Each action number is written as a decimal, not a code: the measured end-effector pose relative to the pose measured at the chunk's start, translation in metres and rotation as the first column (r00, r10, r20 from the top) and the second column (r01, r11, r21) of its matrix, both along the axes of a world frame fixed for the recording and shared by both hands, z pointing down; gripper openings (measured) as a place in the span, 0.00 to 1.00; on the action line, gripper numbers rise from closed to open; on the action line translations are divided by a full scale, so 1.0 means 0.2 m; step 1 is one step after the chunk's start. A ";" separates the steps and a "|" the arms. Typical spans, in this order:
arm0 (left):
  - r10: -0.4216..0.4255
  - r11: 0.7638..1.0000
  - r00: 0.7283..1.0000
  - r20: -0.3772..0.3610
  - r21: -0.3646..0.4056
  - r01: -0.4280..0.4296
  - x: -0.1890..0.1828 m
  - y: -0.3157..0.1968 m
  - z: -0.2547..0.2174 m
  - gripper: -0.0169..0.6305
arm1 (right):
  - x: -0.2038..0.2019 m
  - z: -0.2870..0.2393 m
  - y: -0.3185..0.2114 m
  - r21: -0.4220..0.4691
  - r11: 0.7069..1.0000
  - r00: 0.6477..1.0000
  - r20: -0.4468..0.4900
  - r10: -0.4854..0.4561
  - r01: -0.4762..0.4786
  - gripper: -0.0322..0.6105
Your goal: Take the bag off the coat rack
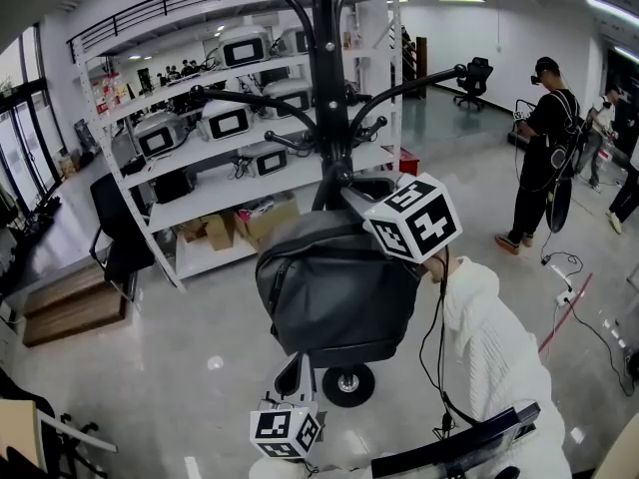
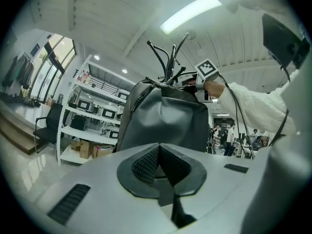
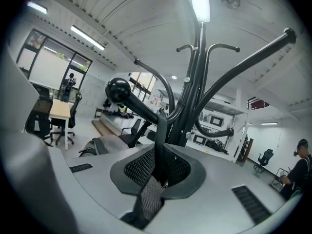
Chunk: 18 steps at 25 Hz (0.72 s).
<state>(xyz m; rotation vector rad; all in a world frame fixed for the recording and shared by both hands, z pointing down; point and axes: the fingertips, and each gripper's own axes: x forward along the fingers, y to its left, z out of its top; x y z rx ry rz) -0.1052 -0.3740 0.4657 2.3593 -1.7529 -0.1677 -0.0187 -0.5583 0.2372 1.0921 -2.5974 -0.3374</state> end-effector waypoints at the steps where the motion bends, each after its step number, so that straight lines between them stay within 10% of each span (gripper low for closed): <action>1: -0.002 1.000 1.000 -0.001 0.001 0.002 0.00 0.00 0.00 0.03 | 0.00 0.00 0.00 0.007 1.000 1.000 0.001 0.008 -0.008 0.13; 18: 0.009 1.000 1.000 0.005 0.007 -0.009 0.06 0.08 -0.02 0.03 | 0.06 -0.14 0.20 0.093 0.996 0.999 0.048 0.005 -0.010 0.12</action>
